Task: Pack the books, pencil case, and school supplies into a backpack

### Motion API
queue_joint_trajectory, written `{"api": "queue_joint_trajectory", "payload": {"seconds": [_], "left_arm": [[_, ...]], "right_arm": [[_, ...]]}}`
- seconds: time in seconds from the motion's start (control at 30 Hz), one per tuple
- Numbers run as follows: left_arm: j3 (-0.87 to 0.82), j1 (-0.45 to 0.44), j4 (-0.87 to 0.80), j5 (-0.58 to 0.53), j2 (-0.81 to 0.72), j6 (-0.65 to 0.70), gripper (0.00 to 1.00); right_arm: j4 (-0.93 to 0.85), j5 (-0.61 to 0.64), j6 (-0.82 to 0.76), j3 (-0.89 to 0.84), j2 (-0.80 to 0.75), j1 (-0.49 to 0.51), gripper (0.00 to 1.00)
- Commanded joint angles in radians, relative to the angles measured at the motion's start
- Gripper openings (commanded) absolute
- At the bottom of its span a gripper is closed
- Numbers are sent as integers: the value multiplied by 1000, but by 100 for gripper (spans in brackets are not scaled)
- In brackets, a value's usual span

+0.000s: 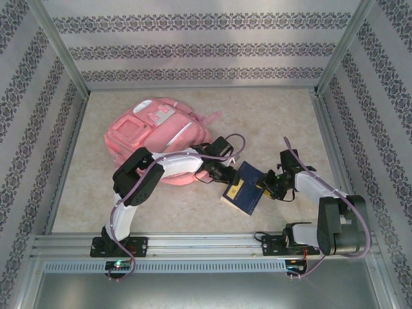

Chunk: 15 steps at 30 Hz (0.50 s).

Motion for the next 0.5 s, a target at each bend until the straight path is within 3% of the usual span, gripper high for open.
{"api": "queue_joint_trajectory", "payload": {"seconds": [0.0,0.27,0.47], "left_arm": [[-36,-14,42,47,-32,-20,41],[-91,-13,64,42,-44,-37,34],[-84,-11,54,41,-44,-32,32]], "right_arm": [[121,-136,-48,-5,17,58,41],[205,-259,-34,-57,-28,54,41],[204,-270,6,-90,-163,56,41]]}}
